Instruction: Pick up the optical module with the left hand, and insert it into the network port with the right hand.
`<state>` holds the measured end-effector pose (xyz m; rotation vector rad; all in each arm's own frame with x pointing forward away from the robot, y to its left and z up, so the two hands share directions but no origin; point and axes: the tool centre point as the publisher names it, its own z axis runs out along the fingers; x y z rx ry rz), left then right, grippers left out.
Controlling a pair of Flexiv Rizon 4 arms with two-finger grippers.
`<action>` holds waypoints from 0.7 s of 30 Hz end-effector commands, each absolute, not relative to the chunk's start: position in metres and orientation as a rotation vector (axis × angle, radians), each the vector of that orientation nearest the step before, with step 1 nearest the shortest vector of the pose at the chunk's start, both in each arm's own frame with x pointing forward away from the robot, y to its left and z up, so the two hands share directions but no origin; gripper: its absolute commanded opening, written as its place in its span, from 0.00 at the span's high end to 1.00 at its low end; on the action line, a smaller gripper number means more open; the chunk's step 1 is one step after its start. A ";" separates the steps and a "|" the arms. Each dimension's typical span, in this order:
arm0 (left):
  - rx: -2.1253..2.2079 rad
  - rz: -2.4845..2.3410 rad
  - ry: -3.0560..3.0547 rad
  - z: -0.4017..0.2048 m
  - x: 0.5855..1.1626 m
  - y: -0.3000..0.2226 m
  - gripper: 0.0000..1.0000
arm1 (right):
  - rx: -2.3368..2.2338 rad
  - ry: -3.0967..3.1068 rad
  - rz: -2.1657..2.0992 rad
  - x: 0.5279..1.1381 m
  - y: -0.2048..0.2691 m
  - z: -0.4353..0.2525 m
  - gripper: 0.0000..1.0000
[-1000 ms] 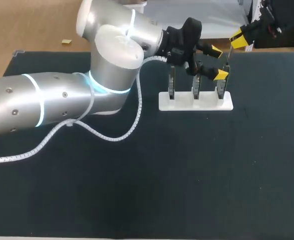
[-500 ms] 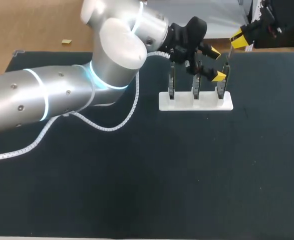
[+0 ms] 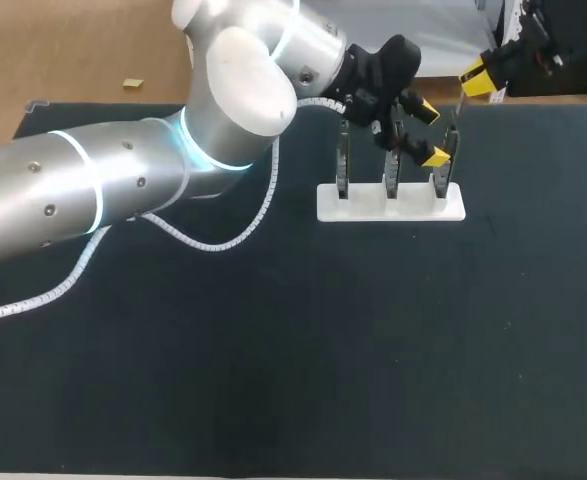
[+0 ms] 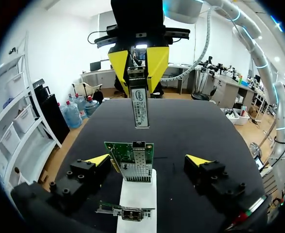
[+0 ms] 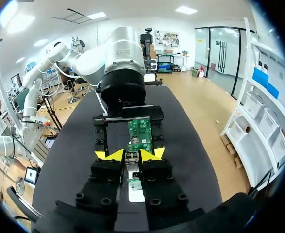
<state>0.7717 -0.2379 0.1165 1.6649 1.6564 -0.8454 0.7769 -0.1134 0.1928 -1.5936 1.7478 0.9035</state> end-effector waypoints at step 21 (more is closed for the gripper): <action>1.702 -0.783 1.723 0.109 0.774 -0.240 0.00 | -1.592 1.752 0.894 0.772 -0.115 0.193 1.00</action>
